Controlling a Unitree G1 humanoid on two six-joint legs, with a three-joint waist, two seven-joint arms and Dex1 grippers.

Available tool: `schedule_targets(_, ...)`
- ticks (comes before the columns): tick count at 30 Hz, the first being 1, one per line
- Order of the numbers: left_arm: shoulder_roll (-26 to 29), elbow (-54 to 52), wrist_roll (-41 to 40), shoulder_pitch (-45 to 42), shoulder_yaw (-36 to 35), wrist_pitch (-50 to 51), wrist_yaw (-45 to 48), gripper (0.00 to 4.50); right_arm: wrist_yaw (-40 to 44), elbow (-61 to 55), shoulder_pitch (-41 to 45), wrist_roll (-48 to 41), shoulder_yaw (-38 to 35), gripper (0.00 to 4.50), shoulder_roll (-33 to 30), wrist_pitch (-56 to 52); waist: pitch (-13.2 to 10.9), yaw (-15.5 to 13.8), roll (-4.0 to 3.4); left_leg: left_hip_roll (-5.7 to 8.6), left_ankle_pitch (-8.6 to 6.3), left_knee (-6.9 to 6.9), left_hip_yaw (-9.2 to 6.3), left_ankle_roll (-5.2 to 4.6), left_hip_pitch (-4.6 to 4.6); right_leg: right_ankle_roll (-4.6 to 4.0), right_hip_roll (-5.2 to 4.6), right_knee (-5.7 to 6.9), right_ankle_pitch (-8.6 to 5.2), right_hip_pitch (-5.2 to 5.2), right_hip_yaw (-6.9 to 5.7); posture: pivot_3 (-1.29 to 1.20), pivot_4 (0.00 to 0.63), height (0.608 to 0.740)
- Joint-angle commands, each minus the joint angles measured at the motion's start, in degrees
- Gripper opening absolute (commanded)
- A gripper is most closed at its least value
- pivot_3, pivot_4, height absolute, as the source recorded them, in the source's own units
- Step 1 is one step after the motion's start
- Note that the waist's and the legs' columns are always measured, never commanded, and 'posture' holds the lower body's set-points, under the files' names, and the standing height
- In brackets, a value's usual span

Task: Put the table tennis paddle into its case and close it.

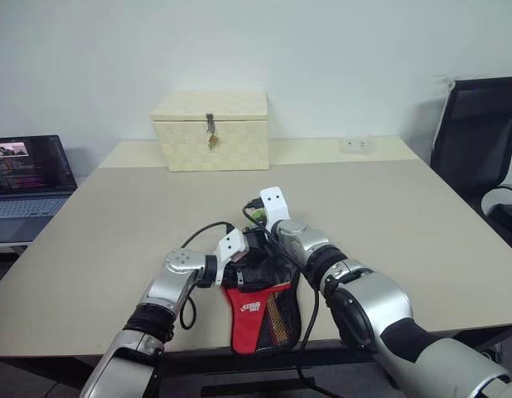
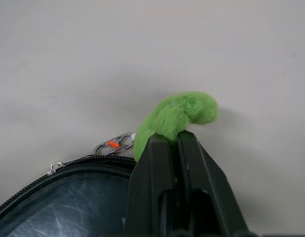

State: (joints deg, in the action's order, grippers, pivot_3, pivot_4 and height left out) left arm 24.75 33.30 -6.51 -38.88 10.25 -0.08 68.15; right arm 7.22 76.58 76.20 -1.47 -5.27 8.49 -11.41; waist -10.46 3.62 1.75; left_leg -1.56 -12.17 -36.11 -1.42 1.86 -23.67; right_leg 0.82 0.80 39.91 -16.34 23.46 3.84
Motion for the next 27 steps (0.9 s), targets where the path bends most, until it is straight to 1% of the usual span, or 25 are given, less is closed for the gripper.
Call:
schedule_targets(1,-0.58,4.55,2.73,0.02,1.98,-1.41,-0.05,4.50,-0.50,-1.30,1.96,0.10,-0.96,0.06,-1.35,1.91,0.01,-0.05,0.01,0.00,0.00,-0.01,0.00,0.00,0.00,0.00,0.00,0.00,0.00,-0.01,0.00,0.00,0.150,0.740)
schedule_targets(7,-2.25,10.14,3.53,-1.28,3.18,-4.00,0.54,4.50,-0.25,-1.80,2.43,1.19,-0.88,0.06,-7.79,3.19,0.03,-0.50,0.02,0.05,0.00,-0.03,-0.01,0.00,0.16,0.01,-0.02,0.00,0.00,-0.19,-0.03,0.00,0.150,0.740)
schedule_targets(13,-3.72,13.16,3.92,-2.73,3.40,-5.42,1.05,4.50,-0.67,-2.06,1.67,2.34,0.04,0.06,-11.22,4.27,0.09,-0.57,-0.03,0.08,0.00,-0.02,0.01,0.00,0.25,0.01,-0.03,0.02,-0.01,-0.27,0.00,0.00,0.150,0.740)
schedule_targets(21,-4.36,14.44,3.92,-3.45,3.03,-5.53,1.65,4.50,0.28,-4.27,-0.83,4.31,1.35,0.06,-15.26,5.67,0.11,-1.00,-0.03,0.13,0.00,-0.03,0.00,0.00,0.24,0.02,-0.07,0.00,-0.01,-0.30,-0.01,0.00,0.150,0.740)
schedule_targets(26,-4.79,15.45,3.97,-4.03,2.92,-5.84,1.74,4.50,3.07,-8.99,-3.80,4.66,1.92,0.06,-19.83,4.38,0.11,-1.45,-0.03,0.13,0.01,-0.03,-0.01,0.00,0.24,0.02,-0.07,0.00,-0.01,-0.30,-0.02,0.00,0.150,0.740)
schedule_targets(27,-5.00,15.81,4.03,-4.27,2.91,-5.95,1.74,4.50,4.60,-12.39,-5.61,4.61,1.89,0.06,-21.98,2.99,0.11,-1.62,-0.03,0.14,0.01,-0.03,0.00,0.00,0.23,0.03,-0.07,0.00,-0.01,-0.30,-0.02,0.00,0.150,0.740)
